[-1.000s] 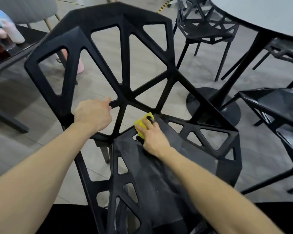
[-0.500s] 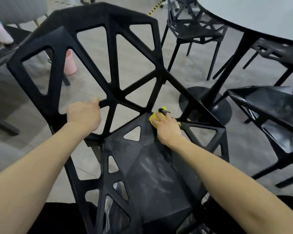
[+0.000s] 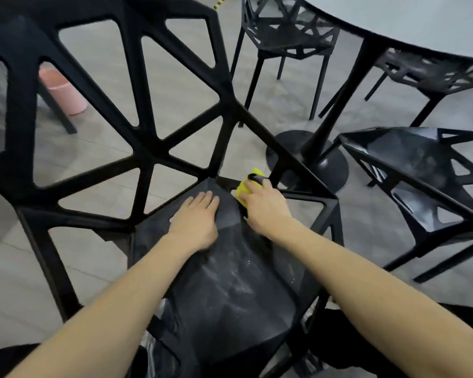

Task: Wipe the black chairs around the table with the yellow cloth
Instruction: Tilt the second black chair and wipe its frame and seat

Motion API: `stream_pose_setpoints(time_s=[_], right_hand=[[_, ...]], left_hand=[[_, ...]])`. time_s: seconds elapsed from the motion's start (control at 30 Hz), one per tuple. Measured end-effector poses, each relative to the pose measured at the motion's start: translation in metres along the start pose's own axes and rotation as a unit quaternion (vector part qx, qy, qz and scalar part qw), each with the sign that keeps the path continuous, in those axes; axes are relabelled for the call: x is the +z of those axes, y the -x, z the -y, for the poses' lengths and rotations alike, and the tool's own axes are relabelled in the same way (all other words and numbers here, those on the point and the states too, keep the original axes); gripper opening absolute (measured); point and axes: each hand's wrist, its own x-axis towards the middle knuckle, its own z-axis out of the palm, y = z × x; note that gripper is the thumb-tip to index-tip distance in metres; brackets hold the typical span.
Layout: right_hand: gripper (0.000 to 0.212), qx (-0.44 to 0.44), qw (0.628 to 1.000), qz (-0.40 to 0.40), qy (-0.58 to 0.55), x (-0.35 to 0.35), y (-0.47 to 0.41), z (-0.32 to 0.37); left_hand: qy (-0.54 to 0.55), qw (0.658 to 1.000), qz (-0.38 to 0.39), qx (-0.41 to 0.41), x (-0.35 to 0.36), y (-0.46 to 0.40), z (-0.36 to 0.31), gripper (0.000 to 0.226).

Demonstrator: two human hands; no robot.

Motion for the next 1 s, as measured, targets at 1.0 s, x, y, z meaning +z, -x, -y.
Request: stream_pose_setpoints(time_s=[1.0], right_hand=[[0.046,0.088,0.991,-0.098,-0.033,0.026,0.112,-0.095]], left_hand=[[-0.018,0.995,0.082,-0.045,0.008,-0.024,-0.028,0.075]])
